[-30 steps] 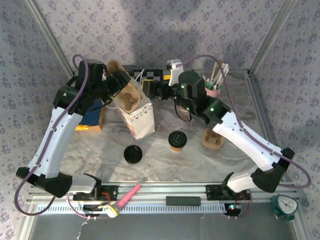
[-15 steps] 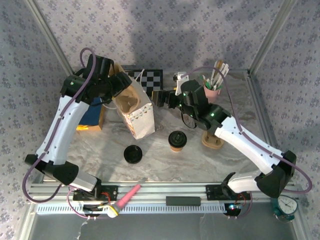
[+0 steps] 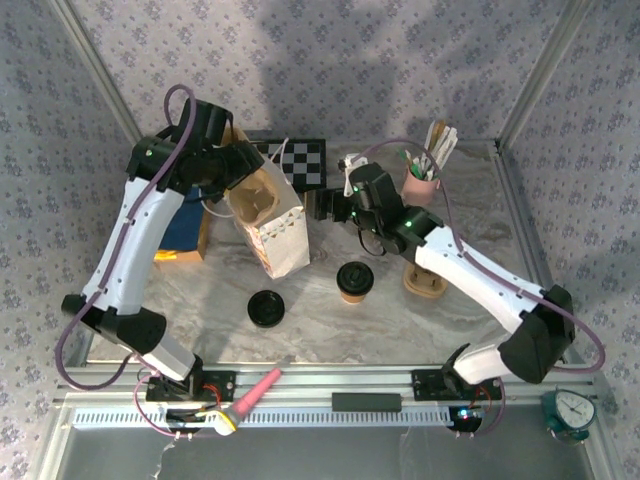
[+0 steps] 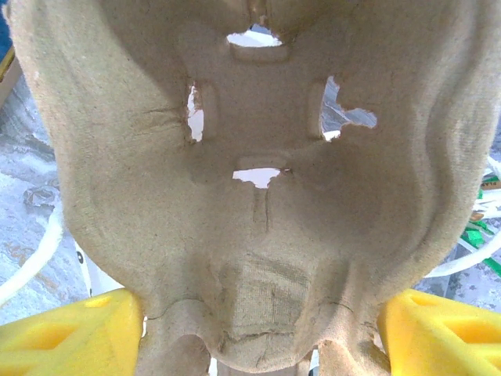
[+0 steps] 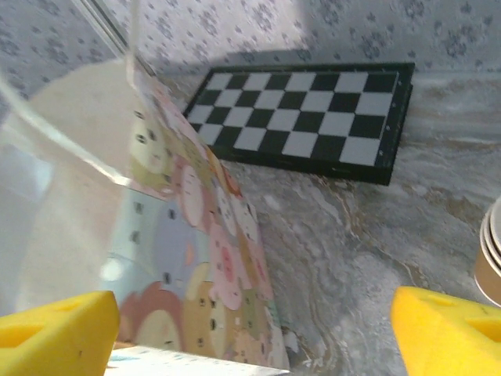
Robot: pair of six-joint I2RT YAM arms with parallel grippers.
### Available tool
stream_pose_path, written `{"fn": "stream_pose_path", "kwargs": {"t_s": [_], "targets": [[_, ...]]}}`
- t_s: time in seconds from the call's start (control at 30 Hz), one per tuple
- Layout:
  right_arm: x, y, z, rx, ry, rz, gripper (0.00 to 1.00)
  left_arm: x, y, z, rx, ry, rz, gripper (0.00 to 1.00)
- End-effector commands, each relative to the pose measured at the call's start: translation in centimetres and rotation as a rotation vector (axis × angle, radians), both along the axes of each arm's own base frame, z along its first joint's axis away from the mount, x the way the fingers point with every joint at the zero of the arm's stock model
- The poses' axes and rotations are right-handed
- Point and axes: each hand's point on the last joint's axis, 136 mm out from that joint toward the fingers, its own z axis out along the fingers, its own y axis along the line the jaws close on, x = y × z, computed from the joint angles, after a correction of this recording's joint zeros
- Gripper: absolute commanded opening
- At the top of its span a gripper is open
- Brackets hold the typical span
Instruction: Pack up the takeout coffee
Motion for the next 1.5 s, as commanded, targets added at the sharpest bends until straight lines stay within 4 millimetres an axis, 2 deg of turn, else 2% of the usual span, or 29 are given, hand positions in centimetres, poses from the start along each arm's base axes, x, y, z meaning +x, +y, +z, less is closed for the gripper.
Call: {"fn": "stream_pose_path", "kwargs": {"t_s": [0.0,0.17,0.33,0.47,0.63,0.93,1.17,1.47], "targets": [[0.9,-0.2,-0.2,-0.023,0.022,0.005,0.88,-0.1,0.6,0.2,0.036,0.016,-0.006,0.76],[2.0,0.0,-3.3,-0.101,0.086,0.017,0.87,0.3,0.4,-0.3,0.049,0.046,-0.014,0.76],[1.3,2.0,-5.4,-0.145,0.115,0.080,0.86,0.3,0.4,-0.7,0.064,0.072,-0.021,0.76],[0.2,3.5,-5.6,-0.153,0.110,0.118,0.86,-0.1,0.8,-1.3,0.088,0.107,-0.030,0.76],[-0.7,4.3,-5.7,-0.153,0.112,0.134,0.86,-0.7,1.4,-2.0,0.113,0.150,-0.038,0.76],[-1.2,4.5,-5.6,-0.147,0.113,0.139,0.86,-0.5,2.1,-2.8,0.175,0.202,-0.098,0.76],[-1.5,4.7,-6.1,-0.140,0.125,0.139,0.86,0.4,1.5,-3.1,0.179,0.214,-0.124,0.76],[-1.5,4.5,-6.3,-0.144,0.125,0.130,0.85,0.5,0.8,-4.2,0.201,0.265,-0.154,0.76]]}}
